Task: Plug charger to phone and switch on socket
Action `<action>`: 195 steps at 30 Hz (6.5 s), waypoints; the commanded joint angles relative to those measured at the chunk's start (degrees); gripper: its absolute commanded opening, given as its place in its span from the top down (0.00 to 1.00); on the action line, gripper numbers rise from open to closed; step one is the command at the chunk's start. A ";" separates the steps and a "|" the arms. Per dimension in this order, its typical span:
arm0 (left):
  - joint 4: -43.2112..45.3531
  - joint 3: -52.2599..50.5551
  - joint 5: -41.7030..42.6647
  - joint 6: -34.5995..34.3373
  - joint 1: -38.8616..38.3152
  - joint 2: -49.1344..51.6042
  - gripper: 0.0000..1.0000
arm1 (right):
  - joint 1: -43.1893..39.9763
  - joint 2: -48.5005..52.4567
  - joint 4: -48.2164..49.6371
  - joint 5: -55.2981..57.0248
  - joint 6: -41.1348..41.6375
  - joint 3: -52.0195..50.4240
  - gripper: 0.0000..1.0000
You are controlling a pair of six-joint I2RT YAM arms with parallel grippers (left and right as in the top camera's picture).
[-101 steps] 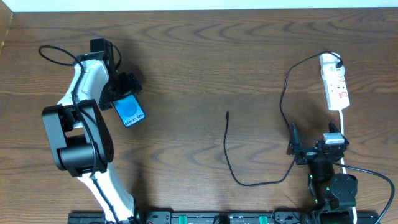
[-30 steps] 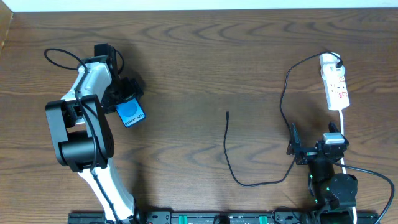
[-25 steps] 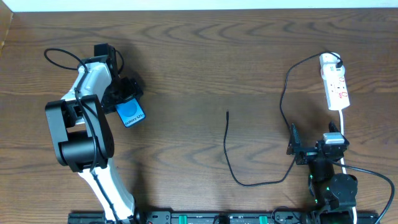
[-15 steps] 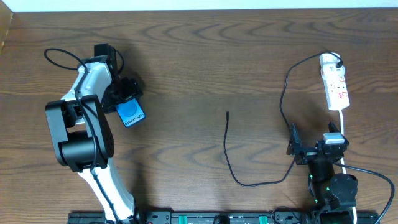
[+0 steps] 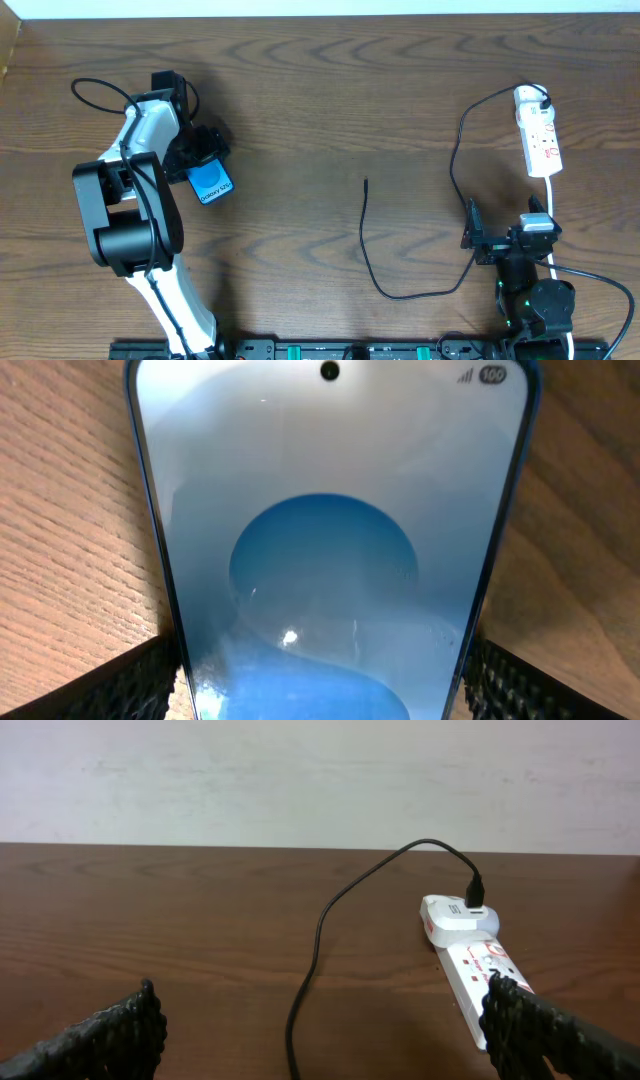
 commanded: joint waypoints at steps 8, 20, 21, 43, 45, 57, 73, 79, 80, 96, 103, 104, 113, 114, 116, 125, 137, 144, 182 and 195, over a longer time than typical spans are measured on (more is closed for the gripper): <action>-1.81 -1.40 0.15 -0.15 -0.02 0.74 0.09 | 0.35 -0.26 -0.22 0.48 0.59 -0.07 0.01; -1.97 -1.40 0.13 -0.15 0.00 0.74 0.14 | 0.35 -0.26 -0.24 0.48 0.59 -0.07 0.01; -1.95 -1.40 0.13 -0.15 0.00 0.74 0.14 | 0.35 -0.26 -0.22 0.48 0.61 -0.07 0.01; -1.97 -1.40 0.11 -0.13 0.00 0.74 0.20 | 0.35 -0.26 -0.22 0.48 0.61 -0.07 0.01; -1.97 -1.40 0.11 -0.13 0.00 0.74 0.21 | 0.35 -0.26 -0.22 0.48 0.61 -0.07 0.01; -1.79 -1.40 0.11 -0.11 0.00 0.74 0.28 | 0.35 -0.26 -0.22 0.48 0.59 -0.07 0.01; -1.79 -1.40 0.09 -0.09 0.00 0.74 0.76 | 0.35 -0.26 -0.22 0.48 0.59 -0.07 0.01; -1.81 -1.38 0.11 -0.11 0.00 0.72 0.92 | 0.35 -0.26 -0.22 0.48 0.59 -0.07 0.01; -1.84 -1.33 0.11 -0.11 0.00 0.72 0.93 | 0.35 -0.26 -0.22 0.48 0.59 -0.07 0.01; -2.91 0.52 0.07 -0.07 0.00 -2.08 0.92 | 0.35 -0.26 -0.24 0.48 0.59 -0.07 0.01; -2.89 0.52 0.09 -0.07 0.00 -4.98 0.93 | 0.35 -0.26 -0.22 0.48 0.59 -0.07 0.01; -2.89 0.52 0.09 -0.07 0.00 -5.33 0.93 | 0.35 -0.26 -0.22 0.48 0.61 -0.07 0.01; -3.76 0.52 0.17 -0.09 0.00 -8.87 0.93 | 0.35 -0.26 -0.22 0.48 0.59 -0.07 0.01; -3.87 0.52 0.42 -0.09 -0.02 -9.09 0.92 | 0.35 -0.26 -0.22 0.48 0.59 -0.07 0.01; -4.00 0.52 2.75 -0.07 0.00 -9.57 0.92 | 0.35 -0.26 -0.22 0.48 0.59 -0.07 0.01; -3.41 0.52 28.70 -0.11 0.00 -9.94 0.93 | 0.35 -0.26 -0.22 0.48 0.59 -0.07 0.01; -2.45 0.52 66.75 -0.13 -0.02 -9.94 0.93 | 0.35 -0.26 -0.22 0.48 0.61 -0.07 0.01; -2.69 0.52 76.85 -6.64 -0.02 -9.94 0.93 | 0.35 -0.26 -0.22 0.48 0.59 -0.07 0.01; -2.67 0.52 76.83 -33.18 -0.02 -9.94 0.92 | 0.35 -0.26 -0.24 0.48 0.59 -0.07 0.01; -2.67 0.52 76.85 -33.18 -0.02 -9.94 0.93 | 0.35 -0.26 -0.22 0.48 0.59 -0.07 0.01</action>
